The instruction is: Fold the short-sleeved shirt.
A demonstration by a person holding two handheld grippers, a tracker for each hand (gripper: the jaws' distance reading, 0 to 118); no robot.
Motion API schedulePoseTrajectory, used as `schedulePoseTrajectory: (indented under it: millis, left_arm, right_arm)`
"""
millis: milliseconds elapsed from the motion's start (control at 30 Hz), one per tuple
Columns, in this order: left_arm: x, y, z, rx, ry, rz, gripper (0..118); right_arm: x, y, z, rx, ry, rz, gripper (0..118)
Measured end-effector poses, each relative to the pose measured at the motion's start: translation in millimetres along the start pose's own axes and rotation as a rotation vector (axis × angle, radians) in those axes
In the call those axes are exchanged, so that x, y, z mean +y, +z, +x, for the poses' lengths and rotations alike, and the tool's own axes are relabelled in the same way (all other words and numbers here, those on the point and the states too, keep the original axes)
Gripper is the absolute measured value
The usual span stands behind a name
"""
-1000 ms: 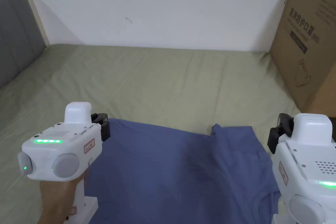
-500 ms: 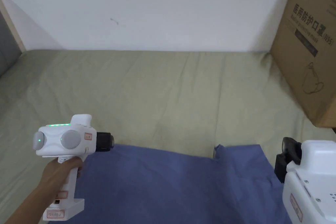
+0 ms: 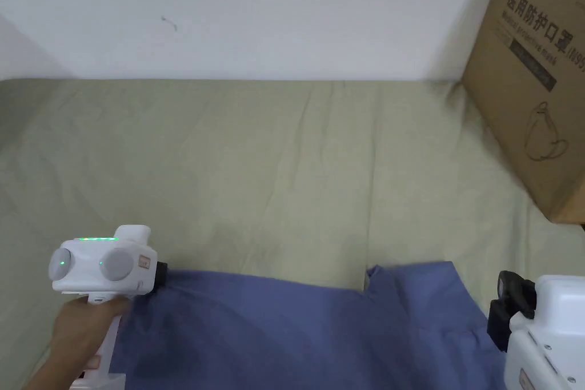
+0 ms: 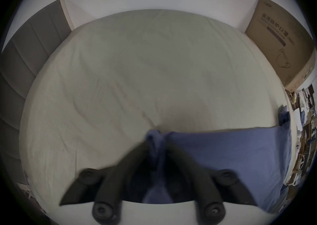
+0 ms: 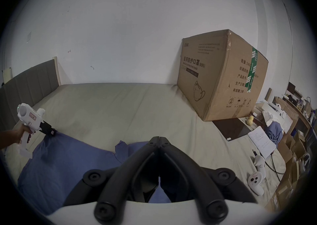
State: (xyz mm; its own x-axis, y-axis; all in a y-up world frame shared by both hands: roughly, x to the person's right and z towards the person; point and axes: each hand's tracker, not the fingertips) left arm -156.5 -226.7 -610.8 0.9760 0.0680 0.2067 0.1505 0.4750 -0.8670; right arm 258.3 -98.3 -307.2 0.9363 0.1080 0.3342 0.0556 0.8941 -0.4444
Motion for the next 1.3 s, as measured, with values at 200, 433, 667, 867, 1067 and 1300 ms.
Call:
schedulePoseTrajectory:
  millis: [200, 433, 667, 867, 1067, 1300]
  left_arm:
    - [-13, 55, 5, -0.055, 0.013, 0.163, 5]
    - [-25, 118, 8, -0.085, -0.019, 0.256, 5]
    - [-33, 132, 10, -0.089, -0.005, 0.254, 5]
    - [-47, 138, 6, -0.072, 0.029, 0.245, 5]
    - [-57, 171, 2, -0.065, 0.070, 0.277, 5]
    - [-33, 251, -14, -0.042, 0.075, 0.432, 5]
  right_arm:
    - [-4, -38, 25, 0.020, -0.060, -0.152, 25]
    - [-46, -128, 43, 0.015, -0.081, -0.438, 103]
    - [-92, -174, 43, 0.000, -0.093, -0.665, 52]
    - [-79, -142, 28, 0.023, 0.038, -0.515, 1]
    - [-18, -82, 27, 0.063, 0.035, -0.317, 1]
    - [94, -19, 30, 0.095, 0.032, -0.033, 1]
